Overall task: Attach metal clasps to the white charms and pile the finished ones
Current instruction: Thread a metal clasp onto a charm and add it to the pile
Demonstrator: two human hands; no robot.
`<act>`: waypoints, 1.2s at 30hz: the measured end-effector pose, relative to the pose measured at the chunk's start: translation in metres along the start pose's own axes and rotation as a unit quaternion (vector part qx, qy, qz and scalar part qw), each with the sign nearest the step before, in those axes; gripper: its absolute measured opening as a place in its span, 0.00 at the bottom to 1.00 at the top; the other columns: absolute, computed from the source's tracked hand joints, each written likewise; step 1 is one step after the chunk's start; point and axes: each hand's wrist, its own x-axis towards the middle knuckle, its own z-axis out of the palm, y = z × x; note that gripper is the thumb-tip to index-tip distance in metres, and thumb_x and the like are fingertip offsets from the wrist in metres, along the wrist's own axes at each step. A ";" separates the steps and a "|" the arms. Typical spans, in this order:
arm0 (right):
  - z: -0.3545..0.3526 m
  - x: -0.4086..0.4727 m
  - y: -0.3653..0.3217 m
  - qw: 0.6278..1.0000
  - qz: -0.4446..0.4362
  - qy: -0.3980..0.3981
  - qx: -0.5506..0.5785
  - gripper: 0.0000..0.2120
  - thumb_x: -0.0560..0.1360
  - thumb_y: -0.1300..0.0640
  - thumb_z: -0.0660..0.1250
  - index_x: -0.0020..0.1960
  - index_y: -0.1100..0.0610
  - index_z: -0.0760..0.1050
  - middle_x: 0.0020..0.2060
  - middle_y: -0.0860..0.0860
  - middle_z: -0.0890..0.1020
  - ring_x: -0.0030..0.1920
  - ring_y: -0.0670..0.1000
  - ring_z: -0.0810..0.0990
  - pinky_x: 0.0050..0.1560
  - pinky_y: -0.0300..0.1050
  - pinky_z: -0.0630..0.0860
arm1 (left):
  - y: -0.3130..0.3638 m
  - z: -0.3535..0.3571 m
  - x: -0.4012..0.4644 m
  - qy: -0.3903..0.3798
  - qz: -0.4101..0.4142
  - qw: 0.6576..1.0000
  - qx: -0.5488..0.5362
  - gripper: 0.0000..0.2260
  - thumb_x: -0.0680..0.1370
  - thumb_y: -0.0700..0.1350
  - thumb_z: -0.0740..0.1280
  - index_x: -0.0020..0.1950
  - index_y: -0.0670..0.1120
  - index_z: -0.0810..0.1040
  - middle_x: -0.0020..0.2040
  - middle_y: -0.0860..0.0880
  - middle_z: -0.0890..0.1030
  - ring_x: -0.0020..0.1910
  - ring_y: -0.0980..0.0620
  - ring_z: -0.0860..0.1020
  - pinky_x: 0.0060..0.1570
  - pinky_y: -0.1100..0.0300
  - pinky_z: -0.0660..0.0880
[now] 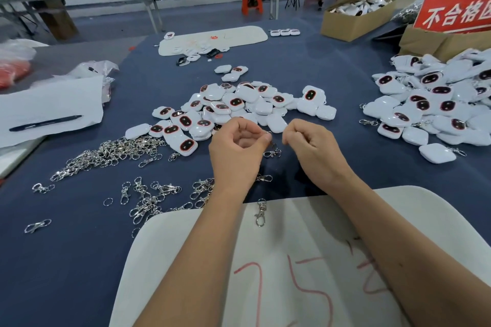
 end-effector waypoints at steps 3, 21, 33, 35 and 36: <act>0.002 -0.001 0.005 0.999 -0.047 0.020 -0.008 0.04 0.80 0.56 0.70 0.47 0.50 0.80 0.29 0.49 0.74 0.36 0.48 0.70 0.38 0.43 0.69 | 0.000 0.000 0.000 -0.002 0.011 1.000 0.018 0.09 0.71 0.36 0.78 0.42 0.46 0.80 0.40 0.49 0.86 0.39 0.50 0.84 0.42 0.62 0.81; 0.000 0.001 0.008 0.998 -0.050 0.011 0.022 0.08 0.83 0.60 0.66 0.46 0.51 0.78 0.37 0.40 0.78 0.39 0.42 0.73 0.43 0.33 0.70 | 0.004 0.001 -0.001 -0.080 0.001 0.996 0.035 0.03 0.74 0.40 0.76 0.44 0.48 0.85 0.41 0.53 0.86 0.43 0.50 0.84 0.49 0.57 0.81; 0.005 0.000 0.003 0.981 -0.157 0.072 -0.085 0.05 0.79 0.66 0.70 0.48 0.58 0.83 0.42 0.48 0.83 0.47 0.52 0.78 0.52 0.49 0.75 | 0.003 0.003 -0.001 -0.070 0.008 0.994 0.079 0.03 0.76 0.39 0.74 0.43 0.47 0.84 0.37 0.57 0.82 0.36 0.61 0.76 0.42 0.67 0.75; 0.004 0.001 0.004 0.983 -0.151 0.067 -0.078 0.05 0.78 0.66 0.70 0.47 0.58 0.82 0.42 0.49 0.83 0.47 0.51 0.79 0.51 0.49 0.75 | 0.004 0.003 -0.001 -0.079 0.017 0.994 0.079 0.03 0.77 0.39 0.73 0.44 0.46 0.84 0.38 0.56 0.82 0.38 0.60 0.76 0.43 0.67 0.75; 0.003 0.000 0.005 0.986 -0.143 0.060 -0.062 0.05 0.79 0.66 0.70 0.47 0.57 0.82 0.42 0.49 0.83 0.47 0.50 0.79 0.51 0.47 0.75 | 0.004 0.003 -0.001 -0.085 0.019 0.993 0.075 0.03 0.77 0.39 0.73 0.45 0.46 0.84 0.39 0.56 0.83 0.39 0.59 0.77 0.44 0.65 0.76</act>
